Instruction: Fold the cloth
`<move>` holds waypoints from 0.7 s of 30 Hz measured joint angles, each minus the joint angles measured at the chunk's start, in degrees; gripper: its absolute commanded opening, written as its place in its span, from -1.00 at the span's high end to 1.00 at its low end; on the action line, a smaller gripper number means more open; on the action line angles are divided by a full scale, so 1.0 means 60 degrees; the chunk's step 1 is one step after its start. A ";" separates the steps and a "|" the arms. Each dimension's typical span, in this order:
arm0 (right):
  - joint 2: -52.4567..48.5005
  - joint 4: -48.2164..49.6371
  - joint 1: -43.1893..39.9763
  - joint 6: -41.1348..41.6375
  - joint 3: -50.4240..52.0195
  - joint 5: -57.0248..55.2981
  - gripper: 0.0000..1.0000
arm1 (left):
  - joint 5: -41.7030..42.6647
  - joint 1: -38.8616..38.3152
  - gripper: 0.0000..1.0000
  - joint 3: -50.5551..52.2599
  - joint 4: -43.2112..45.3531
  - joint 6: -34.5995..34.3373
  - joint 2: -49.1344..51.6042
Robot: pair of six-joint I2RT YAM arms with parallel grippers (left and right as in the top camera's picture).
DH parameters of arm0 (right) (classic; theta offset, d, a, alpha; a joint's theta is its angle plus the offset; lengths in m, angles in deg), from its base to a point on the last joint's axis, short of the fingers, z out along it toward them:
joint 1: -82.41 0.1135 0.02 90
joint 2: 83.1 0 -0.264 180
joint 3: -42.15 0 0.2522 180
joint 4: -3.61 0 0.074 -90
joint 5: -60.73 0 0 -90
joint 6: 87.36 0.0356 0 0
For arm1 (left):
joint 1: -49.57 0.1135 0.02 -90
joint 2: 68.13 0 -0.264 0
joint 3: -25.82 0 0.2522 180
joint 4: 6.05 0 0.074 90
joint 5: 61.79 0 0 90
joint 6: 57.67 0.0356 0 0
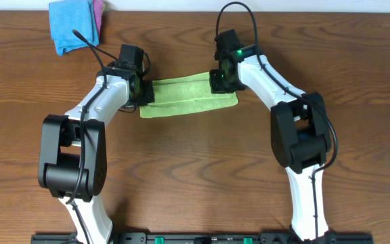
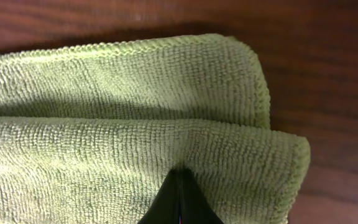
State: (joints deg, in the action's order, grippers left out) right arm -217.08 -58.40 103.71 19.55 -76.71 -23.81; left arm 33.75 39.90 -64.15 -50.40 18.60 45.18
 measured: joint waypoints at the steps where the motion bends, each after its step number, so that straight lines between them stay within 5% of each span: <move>1: 0.0000 -0.0109 0.0011 0.0000 -0.0018 0.0015 0.97 | 0.0000 0.0000 0.88 0.0000 0.0044 0.0000 0.0000; 21: 0.0000 -0.0204 0.0007 0.0000 -0.0036 0.0069 0.98 | -0.0025 -0.0160 0.88 0.0007 0.0692 0.0000 0.0616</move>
State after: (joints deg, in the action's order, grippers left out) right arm -217.08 -59.63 103.75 19.55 -76.93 -23.40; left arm 33.60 38.94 -64.10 -46.24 18.60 48.88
